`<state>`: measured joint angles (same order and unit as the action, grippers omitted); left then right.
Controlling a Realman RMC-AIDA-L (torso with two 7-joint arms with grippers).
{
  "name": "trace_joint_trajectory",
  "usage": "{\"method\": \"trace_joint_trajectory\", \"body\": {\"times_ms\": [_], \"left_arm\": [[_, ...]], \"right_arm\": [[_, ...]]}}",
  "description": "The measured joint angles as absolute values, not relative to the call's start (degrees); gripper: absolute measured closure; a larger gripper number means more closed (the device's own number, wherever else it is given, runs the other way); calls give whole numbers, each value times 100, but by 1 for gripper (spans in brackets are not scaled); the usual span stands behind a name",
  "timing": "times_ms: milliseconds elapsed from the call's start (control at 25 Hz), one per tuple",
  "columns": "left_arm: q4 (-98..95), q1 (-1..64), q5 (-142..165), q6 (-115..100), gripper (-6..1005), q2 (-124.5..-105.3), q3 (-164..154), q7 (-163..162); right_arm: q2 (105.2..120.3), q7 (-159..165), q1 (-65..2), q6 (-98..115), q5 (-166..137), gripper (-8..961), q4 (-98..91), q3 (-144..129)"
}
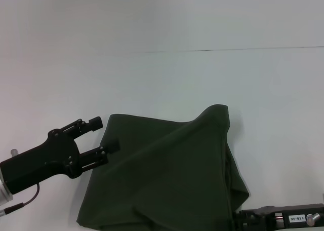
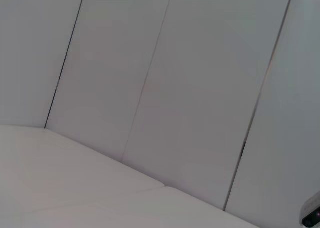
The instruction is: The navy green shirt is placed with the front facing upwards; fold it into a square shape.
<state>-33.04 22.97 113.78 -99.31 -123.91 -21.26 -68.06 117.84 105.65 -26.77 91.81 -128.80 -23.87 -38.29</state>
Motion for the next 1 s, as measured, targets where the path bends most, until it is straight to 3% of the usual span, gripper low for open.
{"method": "trace_joint_trajectory", "body": {"times_ms": [80, 440, 600, 800, 1000], "left_arm": [[-3304, 2296, 11376, -9931, 202, -12391, -2126, -6803], [-3305, 2300, 11365, -9918, 205, -12392, -2127, -6740], [-3302, 2302, 11363, -9914, 205, -12391, -2127, -6740], [-3256, 2303, 11363, -9913, 204, -12392, -2127, -6740], [-3253, 2303, 11363, -9913, 204, -12392, -2127, -6741]], "right_arm": [[11764, 10626, -2690, 9070, -12880, 53, -2381, -3919], [11729, 10615, -2724, 9023, -12880, 272, -2373, -4066], [11730, 10606, -2733, 9028, -12879, 517, -2373, -4113], [11674, 10556, -2735, 9222, -12876, 717, -2393, -4162], [11498, 10506, -2656, 9424, -12874, 901, -2417, -4126]]}}
